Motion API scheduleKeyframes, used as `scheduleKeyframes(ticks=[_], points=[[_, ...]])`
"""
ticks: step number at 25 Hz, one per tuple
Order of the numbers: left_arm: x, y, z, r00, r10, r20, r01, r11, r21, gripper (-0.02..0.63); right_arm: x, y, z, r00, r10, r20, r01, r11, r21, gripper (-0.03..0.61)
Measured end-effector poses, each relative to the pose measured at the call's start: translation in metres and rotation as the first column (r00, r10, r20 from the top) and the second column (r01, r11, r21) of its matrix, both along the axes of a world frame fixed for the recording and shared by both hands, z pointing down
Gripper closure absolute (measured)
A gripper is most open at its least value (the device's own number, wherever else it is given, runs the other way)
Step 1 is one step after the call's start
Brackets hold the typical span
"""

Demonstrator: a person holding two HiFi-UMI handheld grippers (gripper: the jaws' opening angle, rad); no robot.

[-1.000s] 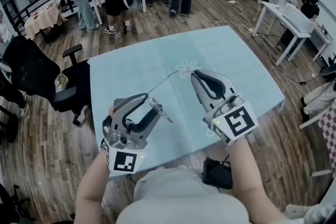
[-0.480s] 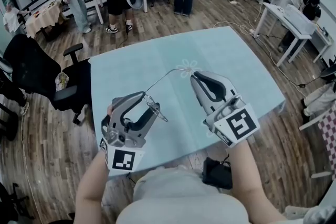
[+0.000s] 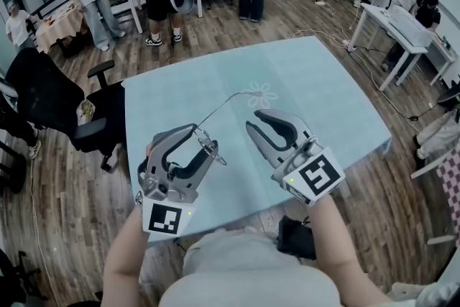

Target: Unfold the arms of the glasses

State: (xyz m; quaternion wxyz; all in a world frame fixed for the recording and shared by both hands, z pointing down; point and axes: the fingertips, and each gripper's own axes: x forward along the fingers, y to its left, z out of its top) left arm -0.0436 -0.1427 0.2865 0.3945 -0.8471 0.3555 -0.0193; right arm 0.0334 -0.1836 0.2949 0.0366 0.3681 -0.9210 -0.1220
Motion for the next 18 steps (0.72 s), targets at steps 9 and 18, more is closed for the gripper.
scheduleKeyframes(ticks=[9,18], points=[[0.0,0.004,-0.006,0.998,0.044,-0.041,-0.046,0.998,-0.041,0.414,-0.05,0.012,0.034,0.982,-0.171,-0.076,0.169,0.985,-0.027,0.465],[-0.002,0.009,-0.009,0.994,0.072,-0.076,-0.079,0.993,-0.085,0.413,-0.079,0.02,0.031,0.959,-0.273,-0.078,0.274,0.962,0.013,0.488]])
